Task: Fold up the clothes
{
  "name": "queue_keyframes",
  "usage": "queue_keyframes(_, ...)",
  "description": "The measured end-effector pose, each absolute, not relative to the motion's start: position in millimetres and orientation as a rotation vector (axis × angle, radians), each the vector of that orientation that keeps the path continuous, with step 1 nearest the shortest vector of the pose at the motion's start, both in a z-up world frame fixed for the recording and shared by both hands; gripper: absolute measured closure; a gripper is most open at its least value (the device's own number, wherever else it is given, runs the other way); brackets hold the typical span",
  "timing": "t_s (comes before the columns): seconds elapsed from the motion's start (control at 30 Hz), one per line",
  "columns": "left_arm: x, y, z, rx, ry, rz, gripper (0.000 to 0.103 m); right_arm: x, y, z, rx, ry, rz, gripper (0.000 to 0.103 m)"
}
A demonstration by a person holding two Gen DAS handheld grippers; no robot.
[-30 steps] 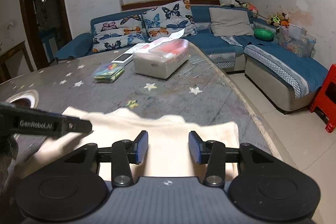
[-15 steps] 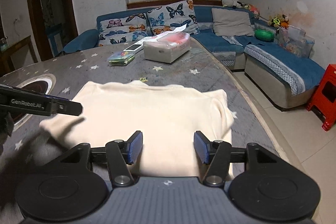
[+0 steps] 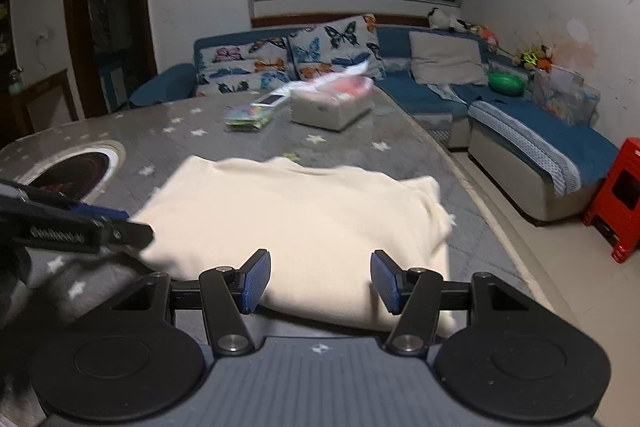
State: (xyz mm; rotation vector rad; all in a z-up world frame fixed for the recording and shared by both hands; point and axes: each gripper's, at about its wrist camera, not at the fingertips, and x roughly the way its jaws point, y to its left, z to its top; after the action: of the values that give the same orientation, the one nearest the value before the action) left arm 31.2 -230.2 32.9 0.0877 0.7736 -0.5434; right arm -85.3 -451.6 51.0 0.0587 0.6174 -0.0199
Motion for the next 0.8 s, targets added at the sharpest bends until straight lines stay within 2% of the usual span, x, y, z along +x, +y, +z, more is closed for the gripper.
queue_keyframes(0.3, 30.3, -225.1, 28.7, 0.079, 0.796, -0.53, 0.06, -64.7, -421.8, 33.9, 0.024, 0.657, 0.042, 0.045)
queue_keyframes(0.67, 23.3, -218.8, 34.4, 0.061, 0.803, -0.532, 0.047, -82.5, -418.8, 40.5, 0.028, 0.635, 0.015, 0.031)
queue_keyframes(0.73, 20.2, -217.8, 35.8, 0.063, 0.801, -0.535, 0.044, -86.1, -418.7, 40.6, 0.032, 0.633, 0.007, 0.021)
queue_keyframes(0.8, 17.2, -216.8, 37.0, 0.062, 0.798, -0.538, 0.04, -90.4, -418.8, 41.8, 0.039, 0.627, 0.001, 0.021)
